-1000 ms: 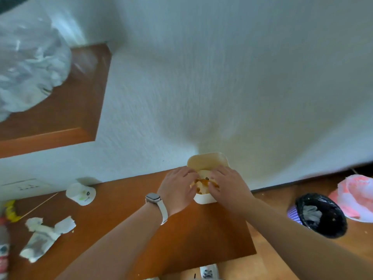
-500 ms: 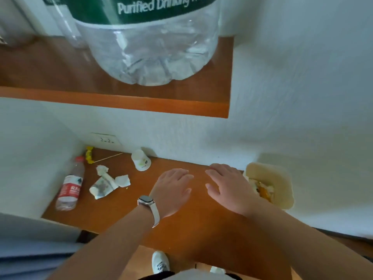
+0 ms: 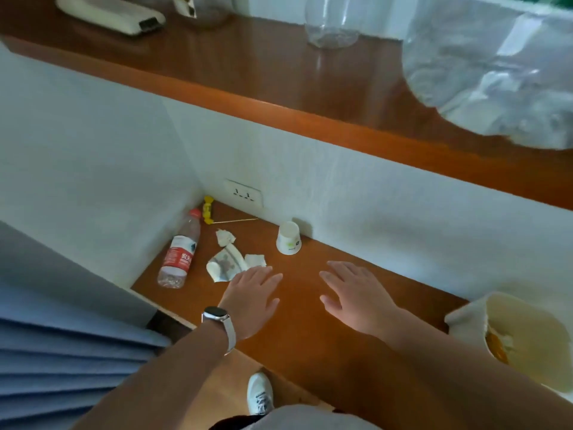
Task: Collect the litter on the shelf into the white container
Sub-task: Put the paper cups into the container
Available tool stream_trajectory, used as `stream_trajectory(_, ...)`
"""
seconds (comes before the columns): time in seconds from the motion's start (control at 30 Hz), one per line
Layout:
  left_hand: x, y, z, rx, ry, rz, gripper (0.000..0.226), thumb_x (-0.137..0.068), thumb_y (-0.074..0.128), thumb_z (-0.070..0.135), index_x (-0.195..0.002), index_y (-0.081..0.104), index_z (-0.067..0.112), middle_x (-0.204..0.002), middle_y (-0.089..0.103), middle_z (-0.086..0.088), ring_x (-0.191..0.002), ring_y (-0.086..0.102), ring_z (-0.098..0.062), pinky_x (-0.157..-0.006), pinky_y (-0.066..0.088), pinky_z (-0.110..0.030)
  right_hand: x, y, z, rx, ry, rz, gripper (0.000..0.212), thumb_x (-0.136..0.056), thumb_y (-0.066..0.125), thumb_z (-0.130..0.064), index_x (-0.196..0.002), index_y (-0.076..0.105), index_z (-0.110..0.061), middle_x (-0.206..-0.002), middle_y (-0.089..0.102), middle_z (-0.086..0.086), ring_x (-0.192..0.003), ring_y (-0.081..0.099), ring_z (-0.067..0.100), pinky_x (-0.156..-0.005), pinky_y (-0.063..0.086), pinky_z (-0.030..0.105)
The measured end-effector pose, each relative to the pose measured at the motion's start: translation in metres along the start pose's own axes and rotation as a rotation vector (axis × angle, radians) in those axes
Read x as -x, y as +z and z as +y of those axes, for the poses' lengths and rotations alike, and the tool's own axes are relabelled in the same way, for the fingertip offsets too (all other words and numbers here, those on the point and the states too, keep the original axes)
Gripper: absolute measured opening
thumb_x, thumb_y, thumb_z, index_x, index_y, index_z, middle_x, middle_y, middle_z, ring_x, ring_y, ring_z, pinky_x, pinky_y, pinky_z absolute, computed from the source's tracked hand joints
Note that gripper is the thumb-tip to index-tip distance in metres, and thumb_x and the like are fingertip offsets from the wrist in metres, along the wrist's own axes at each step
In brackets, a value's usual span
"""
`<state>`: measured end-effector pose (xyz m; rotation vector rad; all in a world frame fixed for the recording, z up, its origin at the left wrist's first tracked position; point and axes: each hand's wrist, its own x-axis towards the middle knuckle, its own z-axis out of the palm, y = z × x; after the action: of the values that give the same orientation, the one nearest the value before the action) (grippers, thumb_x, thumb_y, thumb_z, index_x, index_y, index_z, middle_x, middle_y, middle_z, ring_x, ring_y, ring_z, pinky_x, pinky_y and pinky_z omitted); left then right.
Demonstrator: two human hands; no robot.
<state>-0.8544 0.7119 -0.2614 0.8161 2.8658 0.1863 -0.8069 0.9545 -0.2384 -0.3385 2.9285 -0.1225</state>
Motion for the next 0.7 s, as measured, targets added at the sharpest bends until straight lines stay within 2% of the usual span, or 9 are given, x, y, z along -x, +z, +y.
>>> stream_trajectory(0.23,0.007,0.012,-0.086,0.084,-0.189,-0.012,0.048,-0.097,0.047,0.043,-0.142,0.04,0.029,-0.151,0.041,0.002,-0.139,0.037,-0.022,-0.109,0.035,-0.042,-0.069,0.022,-0.054,-0.022,-0.061,-0.128,0.054,-0.098,0.037,-0.051,-0.146,0.031,-0.026,-0.158,0.024,0.001,-0.144,0.022,0.022,-0.115,0.022,0.042)
stream_trajectory(0.33,0.002,0.019,-0.117,0.115,-0.26,-0.051,0.051,-0.096,0.047,0.045,-0.144,0.036,0.033,-0.153,0.038,0.004,-0.14,0.034,-0.022,-0.11,0.034,-0.045,-0.097,0.033,-0.07,-0.033,-0.074,-0.142,0.053,-0.098,0.041,-0.048,-0.145,0.033,-0.024,-0.156,0.028,0.001,-0.143,0.026,0.022,-0.115,0.027,0.041)
stream_trajectory(0.4,-0.003,0.025,-0.131,0.155,-0.291,-0.049,0.051,-0.095,0.05,0.045,-0.143,0.038,0.033,-0.151,0.04,0.004,-0.138,0.037,-0.022,-0.107,0.038,-0.045,-0.116,0.041,-0.078,-0.036,-0.076,-0.152,0.052,-0.097,0.045,-0.045,-0.143,0.036,-0.023,-0.154,0.032,0.0,-0.141,0.03,0.021,-0.113,0.029,0.039)
stream_trajectory(0.47,-0.011,0.029,-0.14,0.204,-0.314,-0.034,0.051,-0.093,0.054,0.044,-0.141,0.04,0.032,-0.149,0.043,0.005,-0.135,0.041,-0.021,-0.102,0.042,-0.042,-0.134,0.048,-0.083,-0.04,-0.09,-0.164,0.049,-0.096,0.047,-0.042,-0.14,0.039,-0.021,-0.149,0.038,0.0,-0.135,0.038,0.02,-0.108,0.037,0.038)
stream_trajectory(0.57,-0.026,0.033,-0.15,0.271,-0.356,-0.013,0.05,-0.094,0.053,0.044,-0.139,0.04,0.028,-0.146,0.044,0.005,-0.131,0.044,-0.019,-0.1,0.043,-0.038,-0.163,0.056,-0.086,-0.058,-0.099,-0.14,0.042,-0.094,0.053,-0.038,-0.132,0.046,-0.02,-0.136,0.049,-0.001,-0.117,0.053,0.017,-0.092,0.05,0.031)
stream_trajectory(0.63,-0.036,0.036,-0.154,0.318,-0.38,-0.004,0.051,-0.095,0.052,0.044,-0.141,0.038,0.028,-0.146,0.044,0.004,-0.13,0.045,-0.02,-0.101,0.043,-0.04,-0.18,0.059,-0.086,-0.086,-0.088,-0.118,0.039,-0.092,0.057,-0.033,-0.129,0.049,-0.02,-0.129,0.053,-0.001,-0.111,0.055,0.016,-0.087,0.052,0.029)
stream_trajectory(0.7,-0.043,0.04,-0.158,0.344,-0.368,-0.007,0.049,-0.094,0.052,0.044,-0.139,0.038,0.029,-0.141,0.047,0.003,-0.124,0.049,-0.019,-0.098,0.047,-0.039,-0.195,0.062,-0.088,-0.091,-0.093,-0.11,0.039,-0.093,0.057,-0.029,-0.13,0.05,-0.02,-0.129,0.053,0.0,-0.113,0.054,0.019,-0.089,0.052,0.032)
